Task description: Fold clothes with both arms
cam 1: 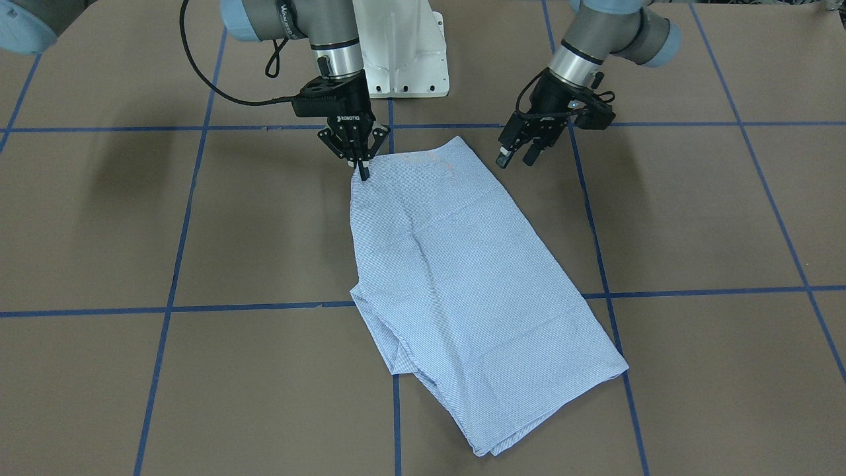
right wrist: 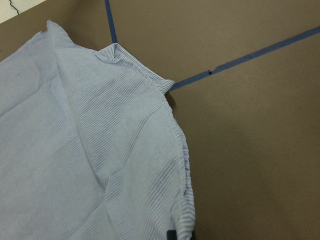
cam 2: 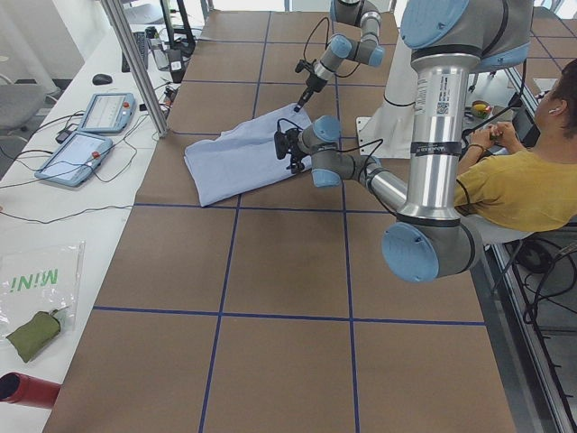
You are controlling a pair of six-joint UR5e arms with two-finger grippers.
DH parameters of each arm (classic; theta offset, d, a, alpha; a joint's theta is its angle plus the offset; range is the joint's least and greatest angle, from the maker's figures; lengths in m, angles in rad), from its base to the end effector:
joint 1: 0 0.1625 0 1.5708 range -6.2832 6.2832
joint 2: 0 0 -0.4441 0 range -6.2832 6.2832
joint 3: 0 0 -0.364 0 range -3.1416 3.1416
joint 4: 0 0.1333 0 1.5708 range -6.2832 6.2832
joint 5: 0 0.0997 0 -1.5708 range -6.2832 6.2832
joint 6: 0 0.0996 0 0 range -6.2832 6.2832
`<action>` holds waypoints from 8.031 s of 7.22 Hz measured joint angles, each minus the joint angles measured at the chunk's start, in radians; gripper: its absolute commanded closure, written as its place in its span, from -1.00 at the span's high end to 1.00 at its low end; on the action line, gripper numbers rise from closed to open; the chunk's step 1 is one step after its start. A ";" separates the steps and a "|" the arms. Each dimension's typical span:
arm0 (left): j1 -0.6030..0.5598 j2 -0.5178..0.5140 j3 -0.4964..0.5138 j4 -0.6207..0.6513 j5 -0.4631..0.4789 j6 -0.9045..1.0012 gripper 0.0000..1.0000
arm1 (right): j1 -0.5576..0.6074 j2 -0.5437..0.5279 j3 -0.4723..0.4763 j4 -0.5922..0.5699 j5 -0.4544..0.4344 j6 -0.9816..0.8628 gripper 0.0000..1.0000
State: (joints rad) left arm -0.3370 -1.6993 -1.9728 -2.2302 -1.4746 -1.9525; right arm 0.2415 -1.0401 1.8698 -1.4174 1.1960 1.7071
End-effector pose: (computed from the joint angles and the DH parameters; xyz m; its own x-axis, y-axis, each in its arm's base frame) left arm 0.4246 -0.3002 0.3631 0.1716 -0.4530 -0.8748 0.5142 0.7986 -0.3127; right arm -0.5448 -0.3090 0.2454 0.4629 0.2442 0.8521 -0.5867 0.8050 0.0880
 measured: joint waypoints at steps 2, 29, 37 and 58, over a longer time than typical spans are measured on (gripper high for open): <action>0.094 -0.135 0.002 0.229 0.032 -0.128 0.41 | -0.001 0.000 -0.001 0.000 -0.005 0.000 -1.00; -0.112 -0.175 -0.353 0.498 -0.160 0.205 -1.00 | 0.009 0.094 0.227 -0.283 -0.039 -0.113 -1.00; -0.389 -0.319 0.284 0.279 -0.179 0.493 -1.00 | 0.270 0.491 -0.661 0.095 0.135 -0.227 -1.00; -0.875 0.099 0.006 0.332 -0.600 1.716 1.00 | 0.796 -0.063 0.063 -0.343 0.826 -1.173 1.00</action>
State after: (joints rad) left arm -1.2123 -1.6002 -1.9669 -1.8979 -2.0744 -0.2367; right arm 1.0373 -1.1026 1.9325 -1.7604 2.0217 0.5345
